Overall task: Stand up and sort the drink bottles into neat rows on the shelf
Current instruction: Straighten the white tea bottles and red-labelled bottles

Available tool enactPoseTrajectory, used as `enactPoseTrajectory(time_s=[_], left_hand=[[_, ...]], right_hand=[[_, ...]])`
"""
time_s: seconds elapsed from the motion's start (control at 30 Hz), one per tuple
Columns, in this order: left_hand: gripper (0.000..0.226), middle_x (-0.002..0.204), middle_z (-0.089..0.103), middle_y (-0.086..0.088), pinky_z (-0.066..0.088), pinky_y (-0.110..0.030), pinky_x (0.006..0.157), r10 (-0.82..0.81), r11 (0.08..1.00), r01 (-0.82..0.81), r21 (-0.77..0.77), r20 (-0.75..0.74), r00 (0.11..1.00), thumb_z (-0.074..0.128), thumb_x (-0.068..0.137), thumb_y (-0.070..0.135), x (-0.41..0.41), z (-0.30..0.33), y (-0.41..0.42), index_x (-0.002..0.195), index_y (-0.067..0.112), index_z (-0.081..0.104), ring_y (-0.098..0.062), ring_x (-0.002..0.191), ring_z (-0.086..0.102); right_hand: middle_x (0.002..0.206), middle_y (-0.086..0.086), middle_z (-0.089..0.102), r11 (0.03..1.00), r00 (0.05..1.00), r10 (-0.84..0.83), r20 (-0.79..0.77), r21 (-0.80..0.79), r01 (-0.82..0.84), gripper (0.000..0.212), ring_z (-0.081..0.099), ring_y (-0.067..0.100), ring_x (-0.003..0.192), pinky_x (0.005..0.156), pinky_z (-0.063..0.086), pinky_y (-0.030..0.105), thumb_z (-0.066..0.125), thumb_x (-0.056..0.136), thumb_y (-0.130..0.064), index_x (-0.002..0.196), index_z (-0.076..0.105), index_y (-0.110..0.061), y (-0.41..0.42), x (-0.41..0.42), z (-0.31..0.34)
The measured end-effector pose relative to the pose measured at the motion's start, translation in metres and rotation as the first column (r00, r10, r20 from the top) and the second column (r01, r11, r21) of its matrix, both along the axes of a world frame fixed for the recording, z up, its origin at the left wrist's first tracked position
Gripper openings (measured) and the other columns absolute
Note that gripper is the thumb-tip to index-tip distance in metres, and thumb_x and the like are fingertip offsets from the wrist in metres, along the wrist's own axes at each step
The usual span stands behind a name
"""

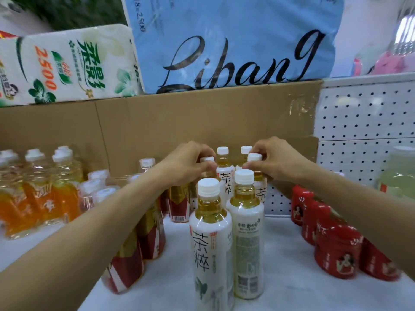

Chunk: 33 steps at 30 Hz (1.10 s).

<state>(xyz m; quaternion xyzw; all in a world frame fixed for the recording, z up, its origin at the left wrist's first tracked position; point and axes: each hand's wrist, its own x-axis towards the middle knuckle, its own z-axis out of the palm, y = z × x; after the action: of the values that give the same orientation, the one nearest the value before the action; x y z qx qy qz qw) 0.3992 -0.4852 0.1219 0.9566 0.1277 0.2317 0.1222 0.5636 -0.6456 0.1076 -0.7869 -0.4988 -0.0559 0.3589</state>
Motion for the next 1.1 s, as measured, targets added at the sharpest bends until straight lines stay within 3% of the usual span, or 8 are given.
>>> enactPoseTrajectory(time_s=[0.1,0.43,0.6,0.77,0.87,0.93,1.03,1.1], left_hand=[[0.025,0.106,0.07,0.005,0.05,-0.031,0.083,0.025,1.0,-0.025,0.018,0.03,0.999,0.065,0.093,0.031,0.022,-0.007,0.003,0.117,0.026,0.067,-0.01,0.09,0.061],[0.035,0.113,0.067,0.002,0.047,-0.028,0.08,0.035,0.999,-0.037,0.013,0.085,0.996,0.066,0.093,0.031,0.038,-0.011,0.004,0.127,0.023,0.064,-0.011,0.093,0.058],[0.036,0.124,0.065,-0.002,0.047,-0.03,0.084,0.08,0.997,-0.081,0.007,0.101,0.992,0.063,0.095,0.03,0.045,-0.014,0.004,0.13,0.022,0.062,-0.013,0.095,0.056],[0.041,0.13,0.058,-0.001,0.042,-0.026,0.087,0.032,0.999,-0.032,-0.011,0.05,0.998,0.063,0.095,0.03,0.049,-0.015,-0.001,0.135,0.024,0.058,-0.011,0.098,0.053],[0.044,0.133,0.058,-0.001,0.047,-0.03,0.096,-0.035,0.968,0.044,-0.246,0.042,0.999,0.057,0.098,0.034,0.032,-0.018,-0.002,0.141,0.027,0.051,-0.011,0.108,0.057],[0.046,0.137,0.057,0.001,0.046,-0.036,0.105,-0.065,0.859,0.136,-0.493,0.159,0.985,0.048,0.101,0.043,0.009,-0.021,-0.011,0.144,0.026,0.047,-0.013,0.117,0.057],[0.063,0.137,0.057,0.007,0.044,-0.033,0.104,-0.059,0.777,0.247,-0.579,0.323,0.945,0.026,0.094,0.064,-0.031,-0.035,-0.032,0.142,0.028,0.047,-0.008,0.12,0.057],[0.06,0.13,0.061,0.019,0.043,-0.031,0.105,-0.143,0.694,0.368,-0.619,0.383,0.913,0.021,0.089,0.07,-0.055,-0.054,-0.048,0.132,0.044,0.054,0.001,0.118,0.058]], right_hand=[[0.086,-0.002,0.067,0.999,0.999,-0.035,0.034,-0.018,0.036,0.028,0.067,0.01,0.071,0.061,0.057,0.025,0.076,0.082,-0.031,0.101,0.065,-0.014,-0.001,0.003,0.0],[0.087,-0.002,0.064,0.988,0.986,-0.153,0.07,0.013,0.152,0.034,0.063,0.012,0.071,0.07,0.057,0.033,0.075,0.081,-0.041,0.099,0.061,-0.017,0.01,0.005,-0.007],[0.097,0.0,0.063,0.965,0.956,-0.262,0.133,0.066,0.255,0.043,0.061,0.019,0.086,0.079,0.048,0.034,0.071,0.082,-0.047,0.107,0.06,-0.013,0.023,0.001,-0.014],[0.101,0.0,0.063,0.986,0.989,-0.137,-0.062,0.09,0.142,0.038,0.063,0.016,0.083,0.073,0.056,0.036,0.066,0.089,-0.041,0.115,0.055,-0.015,0.016,-0.002,-0.021],[0.12,-0.002,0.058,0.989,0.982,-0.047,-0.181,0.131,0.072,0.054,0.059,0.014,0.104,0.088,0.055,0.043,0.061,0.091,-0.043,0.135,0.045,-0.016,0.001,-0.005,-0.027],[0.124,-0.005,0.055,0.974,0.98,-0.032,-0.197,0.213,0.075,0.057,0.058,0.013,0.108,0.091,0.054,0.04,0.059,0.092,-0.045,0.14,0.041,-0.019,-0.013,-0.016,-0.032],[0.115,-0.008,0.062,0.927,0.953,0.154,-0.259,0.371,-0.049,0.052,0.064,0.007,0.097,0.079,0.055,0.028,0.053,0.089,-0.052,0.131,0.05,-0.021,-0.038,-0.046,-0.047],[0.116,-0.012,0.065,0.915,0.873,0.326,-0.362,0.351,-0.197,0.056,0.065,0.001,0.099,0.078,0.053,0.025,0.049,0.082,-0.059,0.127,0.054,-0.027,-0.049,-0.068,-0.06]])
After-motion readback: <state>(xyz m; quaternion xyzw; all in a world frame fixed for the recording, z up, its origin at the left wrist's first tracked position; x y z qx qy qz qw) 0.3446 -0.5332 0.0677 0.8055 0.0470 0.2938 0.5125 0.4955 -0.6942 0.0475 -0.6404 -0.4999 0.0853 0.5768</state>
